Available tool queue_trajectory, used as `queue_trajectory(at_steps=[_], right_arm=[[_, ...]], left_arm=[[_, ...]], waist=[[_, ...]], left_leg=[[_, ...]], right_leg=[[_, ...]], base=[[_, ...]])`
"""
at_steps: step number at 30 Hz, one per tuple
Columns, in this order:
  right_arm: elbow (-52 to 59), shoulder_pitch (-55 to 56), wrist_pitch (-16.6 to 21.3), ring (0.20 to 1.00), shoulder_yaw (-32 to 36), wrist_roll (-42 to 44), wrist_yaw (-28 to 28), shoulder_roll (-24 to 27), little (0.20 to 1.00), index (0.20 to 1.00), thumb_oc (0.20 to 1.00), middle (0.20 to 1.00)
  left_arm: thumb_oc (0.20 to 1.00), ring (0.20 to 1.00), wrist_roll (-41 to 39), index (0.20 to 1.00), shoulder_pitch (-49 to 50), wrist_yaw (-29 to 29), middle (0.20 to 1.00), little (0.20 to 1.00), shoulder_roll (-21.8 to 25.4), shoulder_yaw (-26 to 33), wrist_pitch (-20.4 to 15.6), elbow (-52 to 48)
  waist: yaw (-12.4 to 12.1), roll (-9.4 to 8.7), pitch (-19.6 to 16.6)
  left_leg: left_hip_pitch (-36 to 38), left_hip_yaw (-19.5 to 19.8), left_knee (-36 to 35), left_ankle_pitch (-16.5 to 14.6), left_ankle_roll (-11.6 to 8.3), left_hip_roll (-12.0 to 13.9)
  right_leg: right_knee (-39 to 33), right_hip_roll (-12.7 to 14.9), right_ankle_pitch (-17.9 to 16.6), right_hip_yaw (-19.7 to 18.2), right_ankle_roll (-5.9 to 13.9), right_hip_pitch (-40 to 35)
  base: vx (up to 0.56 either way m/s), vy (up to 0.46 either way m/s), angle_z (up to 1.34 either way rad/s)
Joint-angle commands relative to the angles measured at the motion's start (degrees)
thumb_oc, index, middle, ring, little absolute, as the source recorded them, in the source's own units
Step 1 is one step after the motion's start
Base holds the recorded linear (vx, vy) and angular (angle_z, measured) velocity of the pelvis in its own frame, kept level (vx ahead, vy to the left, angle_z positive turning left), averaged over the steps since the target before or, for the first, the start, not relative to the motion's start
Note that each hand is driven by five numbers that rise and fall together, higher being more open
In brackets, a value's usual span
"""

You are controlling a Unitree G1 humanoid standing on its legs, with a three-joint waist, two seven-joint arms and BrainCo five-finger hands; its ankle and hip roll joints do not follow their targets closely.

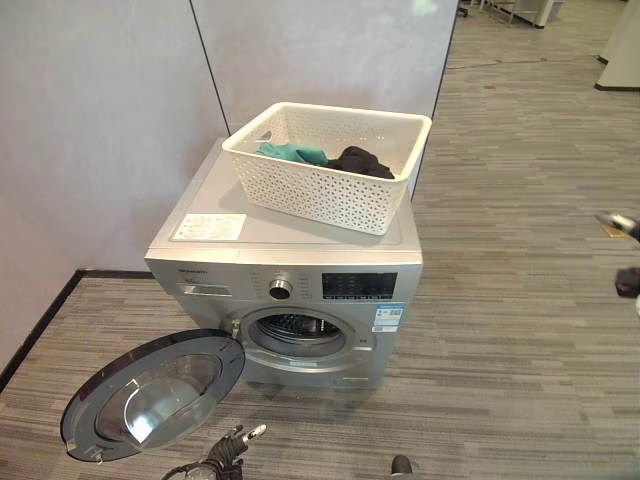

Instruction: Grab the laundry basket,head to the washer,open it,put in the laundry and shut it.

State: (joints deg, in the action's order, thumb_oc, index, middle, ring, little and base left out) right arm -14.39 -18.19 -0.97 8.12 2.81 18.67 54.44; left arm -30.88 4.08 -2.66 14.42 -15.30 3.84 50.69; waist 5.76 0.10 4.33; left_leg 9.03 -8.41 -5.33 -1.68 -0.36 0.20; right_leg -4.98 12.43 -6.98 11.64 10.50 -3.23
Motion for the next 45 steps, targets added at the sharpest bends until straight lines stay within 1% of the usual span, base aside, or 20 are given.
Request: queue_trajectory(at_steps=[1, 2, 4, 5, 6, 7, 9, 11, 12, 13, 14, 16, 17, 23, 26, 27, 31, 38, 41, 45], right_arm=[[3.20, -8.70, 3.53, 1.000, -2.86, 1.98, -1.93, 5.99, 1.000, 1.000, 1.000, 1.000], [3.13, -9.05, 3.49, 1.000, -3.19, 1.97, -1.92, 6.02, 1.000, 1.000, 1.000, 1.000], [7.93, -13.15, 3.87, 1.000, -8.18, 1.02, -4.93, 6.42, 1.000, 1.000, 1.000, 1.000], [9.94, -16.34, 3.65, 1.000, -11.53, 0.67, -6.23, 7.16, 1.000, 1.000, 1.000, 1.000], [11.12, -18.80, 3.74, 1.000, -13.18, 1.25, -6.81, 7.65, 1.000, 1.000, 1.000, 1.000], [11.48, -22.55, 4.07, 1.000, -15.88, 1.92, -7.25, 8.13, 1.000, 1.000, 1.000, 1.000], [9.68, -30.14, 4.02, 1.000, -22.10, 2.82, -8.20, 8.35, 1.000, 1.000, 1.000, 1.000], [8.24, -33.71, 3.54, 1.000, -25.38, 3.28, -9.22, 8.27, 1.000, 1.000, 1.000, 1.000], [4.57, -38.99, 2.73, 1.000, -30.94, 5.26, -9.96, 7.28, 1.000, 1.000, 1.000, 1.000], [4.14, -39.81, 2.86, 1.000, -31.74, 5.38, -9.92, 7.18, 1.000, 1.000, 1.000, 1.000], [2.95, -41.17, 2.63, 1.000, -34.05, 5.92, -10.95, 6.54, 1.000, 1.000, 1.000, 1.000], [-1.42, -44.63, 2.82, 1.000, -38.52, 7.63, -12.16, 3.74, 1.000, 1.000, 1.000, 1.000], [-4.44, -46.06, 1.85, 1.000, -40.30, 6.97, -13.95, 2.41, 1.000, 1.000, 1.000, 1.000], [-14.16, -52.95, 1.08, 1.000, -48.01, 6.10, -17.69, -1.47, 1.000, 1.000, 1.000, 1.000], [-24.61, -58.64, 0.67, 1.000, -51.64, 4.67, -18.53, -7.54, 1.000, 1.000, 1.000, 1.000], [-24.70, -58.74, 0.71, 1.000, -51.72, 4.69, -18.53, -7.60, 1.000, 1.000, 1.000, 1.000], [-36.56, -64.36, -0.05, 1.000, -52.62, 2.96, -17.46, -13.66, 1.000, 1.000, 1.000, 1.000], [-47.07, -68.08, -1.13, 1.000, -56.16, 0.59, -20.28, -16.85, 1.000, 1.000, 1.000, 1.000], [-52.29, -67.93, -2.01, 1.000, -57.78, -0.50, -22.20, -18.55, 1.000, 1.000, 1.000, 1.000], [-53.91, -67.41, -2.28, 1.000, -58.44, -1.34, -23.08, -19.30, 1.000, 1.000, 1.000, 1.000]], left_arm=[[1.000, 1.000, 1.49, 1.000, -3.26, 0.22, 1.000, 1.000, 0.70, -1.04, -1.28, 2.62], [1.000, 1.000, 1.51, 1.000, -3.28, 0.21, 1.000, 1.000, 0.57, -0.89, -1.33, 2.69], [1.000, 1.000, 1.94, 1.000, -4.26, 0.46, 1.000, 1.000, -0.85, -1.64, -1.60, 5.25], [1.000, 1.000, 1.20, 1.000, -4.52, 0.50, 1.000, 1.000, -1.28, -2.14, -1.66, 4.65], [1.000, 1.000, 0.31, 1.000, -4.75, 0.72, 1.000, 1.000, -1.17, -2.46, -1.54, 4.10], [1.000, 1.000, -0.59, 1.000, -4.90, 0.96, 1.000, 1.000, -0.92, -2.93, -1.46, 2.92], [1.000, 1.000, -1.97, 1.000, -4.45, 1.09, 1.000, 1.000, -0.28, -4.08, -1.61, 1.49], [1.000, 1.000, -2.78, 1.000, -4.24, 1.13, 1.000, 1.000, -0.01, -4.34, -1.48, 0.71], [1.000, 1.000, -4.17, 1.000, -4.42, 1.57, 1.000, 1.000, 0.31, -4.88, -1.57, -0.38], [1.000, 1.000, -4.20, 1.000, -4.37, 1.58, 1.000, 1.000, 0.13, -4.68, -1.55, -0.43], [1.000, 1.000, -4.14, 1.000, -4.03, 1.68, 1.000, 1.000, 0.83, -5.49, -1.55, -1.96], [1.000, 1.000, -4.58, 1.000, -3.67, 1.29, 1.000, 1.000, 1.30, -6.30, -2.01, -2.16], [1.000, 1.000, -3.57, 1.000, -3.86, 1.41, 1.000, 1.000, 1.72, -6.72, -2.17, -1.34], [1.000, 1.000, -3.84, 1.000, -1.80, -0.15, 1.000, 1.000, 3.44, -7.51, -2.73, -4.26], [1.000, 1.000, -3.36, 1.000, -1.24, -0.49, 1.000, 1.000, 3.72, -7.41, -3.01, -2.04], [1.000, 1.000, -3.36, 1.000, -1.26, -0.49, 1.000, 1.000, 3.68, -7.37, -3.02, -2.02], [1.000, 1.000, -3.08, 1.000, -1.88, 0.07, 1.000, 1.000, 3.35, -6.81, -3.17, 0.53], [1.000, 1.000, -2.88, 1.000, -2.96, -0.11, 1.000, 1.000, 2.87, -6.54, -2.89, 3.97], [1.000, 1.000, -2.21, 1.000, -4.15, -0.17, 1.000, 1.000, 2.84, -6.76, -2.89, 6.10], [1.000, 1.000, -1.94, 1.000, -4.70, -0.23, 1.000, 1.000, 3.10, -6.85, -2.86, 6.75]], waist=[[-2.49, -3.07, -2.71], [-2.35, -2.88, -2.74], [-2.85, -3.16, -4.15], [-3.00, -3.18, -4.08], [-3.35, -3.80, -3.35], [-3.90, -4.72, -2.27], [-5.61, -5.84, -0.22], [-6.02, -6.76, 0.22], [-5.96, -7.73, 0.30], [-6.12, -7.71, 0.49], [-6.78, -7.51, 0.54], [-6.94, -5.90, 0.17], [-7.25, -5.40, -0.78], [-8.43, -4.10, -2.31], [-9.36, -4.32, -2.68], [-9.33, -4.29, -2.66], [-10.51, -5.21, -3.45], [-11.84, -6.95, -3.80], [-12.68, -8.37, -3.24], [-13.42, -9.17, -2.60]], left_leg=[[4.29, 3.80, 5.21, -10.47, 1.23, 1.78], [4.30, 3.78, 5.18, -10.53, 1.14, 1.94], [4.13, 3.74, 7.46, -9.82, -0.89, 5.26], [0.70, 4.22, 15.49, -6.53, -2.70, 7.90], [-3.33, 5.05, 23.05, -3.20, -3.00, 8.83], [-8.50, 7.29, 32.40, 0.51, -2.96, 8.99], [-13.40, 10.60, 42.54, 4.05, -2.42, 8.22], [-15.38, 11.93, 42.57, 5.16, -2.19, 8.19], [-16.69, 10.50, 34.23, 3.55, -2.19, 11.32], [-15.86, 9.98, 33.51, 3.68, -2.18, 11.29], [-16.46, 9.99, 25.84, 2.79, -2.42, 12.15], [-12.70, 9.00, 9.07, 5.79, -4.53, 14.64], [-11.66, 9.53, 7.78, 5.46, -5.23, 13.72], [-7.70, 6.97, 4.47, 4.15, -5.15, 11.14], [-6.37, 6.10, 3.63, 3.27, -4.45, 9.72], [-6.36, 6.09, 3.61, 3.28, -4.44, 9.71], [-5.96, 5.86, 1.86, 3.18, -3.96, 8.70], [-7.09, 6.90, 0.41, 3.93, -3.99, 8.40], [-8.35, 8.15, 0.33, 4.25, -4.07, 8.53], [-9.19, 8.76, 0.33, 4.39, -4.01, 8.66]], right_leg=[[7.80, -2.65, -0.02, -4.38, 0.17, 12.49], [8.05, -2.78, 0.19, -4.36, 0.09, 12.61], [8.85, -5.51, 3.18, -3.23, -1.95, 11.51], [7.98, -8.60, 5.41, -2.99, -4.33, 8.97], [7.28, -9.58, 6.07, -3.19, -5.75, 7.69], [6.70, -10.38, 6.00, -3.34, -7.38, 6.77], [6.12, -11.65, 6.34, -4.35, -9.10, 4.76], [5.71, -11.52, 6.53, -4.97, -9.24, 4.45], [4.65, -10.77, 7.10, -5.56, -8.51, 3.56], [4.57, -10.68, 7.14, -5.93, -8.49, 3.26], [4.56, -10.48, 8.06, -6.35, -8.05, 2.59], [6.71, -10.43, 9.65, -7.33, -7.55, 2.71], [6.98, -9.38, 9.79, -7.25, -6.57, 1.57], [5.77, -6.50, 8.66, -6.89, -4.93, 0.03], [4.76, -5.15, 7.70, -7.29, -4.05, -0.16], [4.74, -5.14, 7.69, -7.30, -4.04, -0.17], [3.24, -4.16, 6.71, -5.93, -3.07, -0.40], [3.03, -4.10, 6.61, -4.02, -2.63, 0.09], [3.29, -4.25, 6.82, -2.57, -2.62, 0.54], [3.31, -4.42, 6.89, -1.61, -2.59, 0.84]], base=[[0.11, -0.152, 0.31], [0.20, -0.248, 0.34], [0.25, -0.396, 0.25], [0.15, -0.450, 0.06], [0.05, -0.469, 0.13], [-0.06, -0.308, 0.14], [-0.05, -0.189, 0.07], [0.03, -0.057, -0.43], [0.10, -0.023, -0.50], [0.14, 0.075, 0.03], [0.10, 0.122, 0.05], [0.18, 0.261, -0.30], [0.26, 0.302, -0.55], [0.12, 0.192, -0.21], [0.06, 0.140, -0.12], [0.08, 0.134, -0.19], [0.05, 0.062, 0.07], [0.04, 0.022, 0.06], [0.02, -0.005, 0.38], [0.00, -0.007, 0.18]])
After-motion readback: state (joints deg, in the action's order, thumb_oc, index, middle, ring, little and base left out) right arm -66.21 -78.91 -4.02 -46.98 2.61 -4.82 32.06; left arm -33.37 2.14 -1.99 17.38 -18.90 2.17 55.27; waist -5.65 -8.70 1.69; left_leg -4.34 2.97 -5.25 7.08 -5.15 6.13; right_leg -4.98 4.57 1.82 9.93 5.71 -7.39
